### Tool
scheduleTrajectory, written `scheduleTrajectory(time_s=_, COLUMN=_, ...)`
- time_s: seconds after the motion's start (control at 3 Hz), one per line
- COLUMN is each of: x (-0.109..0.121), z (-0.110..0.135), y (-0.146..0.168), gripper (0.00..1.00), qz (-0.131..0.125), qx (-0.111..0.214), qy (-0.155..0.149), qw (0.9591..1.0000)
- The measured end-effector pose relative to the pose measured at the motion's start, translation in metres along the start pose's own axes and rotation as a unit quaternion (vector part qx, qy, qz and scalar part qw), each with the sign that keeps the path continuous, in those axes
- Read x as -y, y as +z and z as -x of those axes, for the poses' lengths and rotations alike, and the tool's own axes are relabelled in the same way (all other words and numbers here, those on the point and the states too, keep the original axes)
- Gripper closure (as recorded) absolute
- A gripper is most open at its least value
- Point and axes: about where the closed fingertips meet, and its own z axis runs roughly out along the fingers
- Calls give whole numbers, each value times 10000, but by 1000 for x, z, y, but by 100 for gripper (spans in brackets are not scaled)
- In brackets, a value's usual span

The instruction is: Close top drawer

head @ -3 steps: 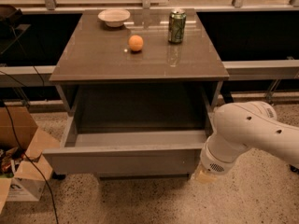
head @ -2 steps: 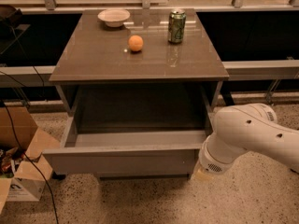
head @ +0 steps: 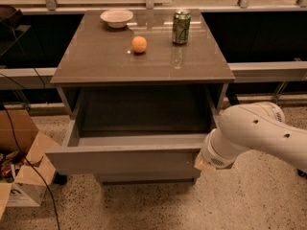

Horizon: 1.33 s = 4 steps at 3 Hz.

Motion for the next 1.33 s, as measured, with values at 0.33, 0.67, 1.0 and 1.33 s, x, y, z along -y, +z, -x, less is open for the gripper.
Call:
scheduleTrajectory(time_s=0.33, x=15, z=6, y=0, gripper=100, qz=-100, qx=154, qy=-21, qw=9998)
scheduleTrajectory(time_s=0.67, x=35, z=16, y=1, gripper=81, qz=-192, qx=365, qy=-31, qw=9991)
scheduleTrajectory(time_s=1.0, x=35, z=15, y=1, gripper=58, qz=-192, qx=365, qy=-31, qw=9991)
scheduleTrajectory(time_s=1.33, x=59, z=26, y=5, gripper=27, qz=-255, qx=637, qy=-16, qw=9976)
